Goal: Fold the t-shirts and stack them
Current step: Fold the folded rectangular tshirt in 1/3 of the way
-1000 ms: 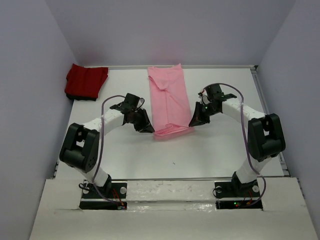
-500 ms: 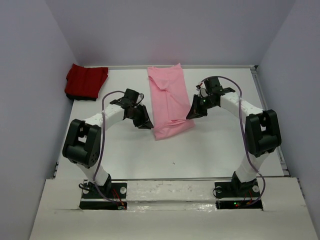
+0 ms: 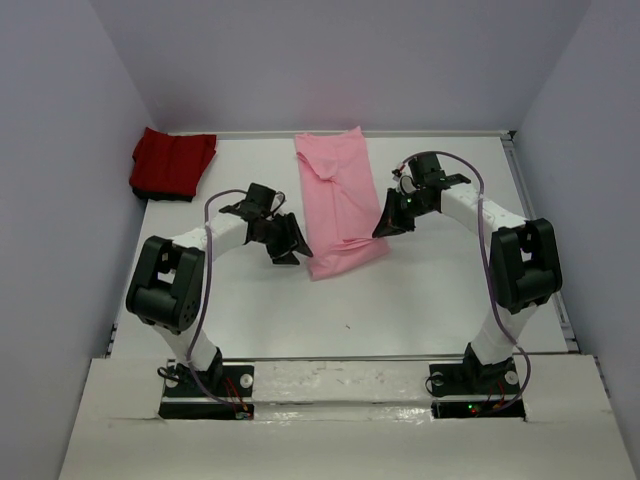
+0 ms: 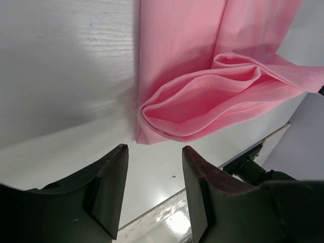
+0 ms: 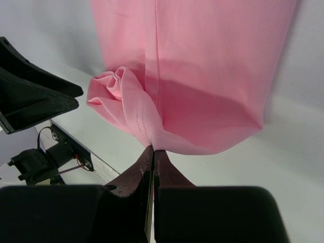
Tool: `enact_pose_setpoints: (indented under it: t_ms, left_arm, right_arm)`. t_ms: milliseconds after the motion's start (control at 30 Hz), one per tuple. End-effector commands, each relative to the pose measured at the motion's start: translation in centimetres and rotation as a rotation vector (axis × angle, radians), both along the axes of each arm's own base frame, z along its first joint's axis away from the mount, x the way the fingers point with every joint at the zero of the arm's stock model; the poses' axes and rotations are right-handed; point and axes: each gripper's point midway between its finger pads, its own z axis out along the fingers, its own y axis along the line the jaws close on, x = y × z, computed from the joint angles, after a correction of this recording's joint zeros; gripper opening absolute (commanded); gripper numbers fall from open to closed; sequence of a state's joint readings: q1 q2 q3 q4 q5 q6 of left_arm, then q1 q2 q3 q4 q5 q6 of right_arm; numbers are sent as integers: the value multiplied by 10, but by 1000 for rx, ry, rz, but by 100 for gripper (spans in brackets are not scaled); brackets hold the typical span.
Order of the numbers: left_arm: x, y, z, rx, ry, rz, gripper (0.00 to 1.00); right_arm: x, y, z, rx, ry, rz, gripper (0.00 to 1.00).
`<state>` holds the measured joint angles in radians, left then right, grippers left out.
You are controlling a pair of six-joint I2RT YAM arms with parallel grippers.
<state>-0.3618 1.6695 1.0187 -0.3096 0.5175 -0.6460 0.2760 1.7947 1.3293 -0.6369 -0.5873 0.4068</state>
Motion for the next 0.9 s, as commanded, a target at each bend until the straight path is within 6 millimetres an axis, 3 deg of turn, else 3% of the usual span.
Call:
enact_pose_setpoints:
  t_ms: [0, 233, 667, 867]
  left_arm:
    - [-6, -8, -2, -98, 50, 29, 56]
    - [-2, -15, -14, -145, 81, 46, 59]
    - [23, -14, -2, -162, 33, 99, 59]
    - [20, -10, -7, -152, 50, 98, 59]
  right_arm:
    - [8, 2, 9, 17, -30, 15, 0]
    - [9, 2, 8, 20, -30, 17, 0]
    - [7, 2, 4, 17, -15, 14, 0]
    - [10, -1, 3, 18, -11, 7, 0]
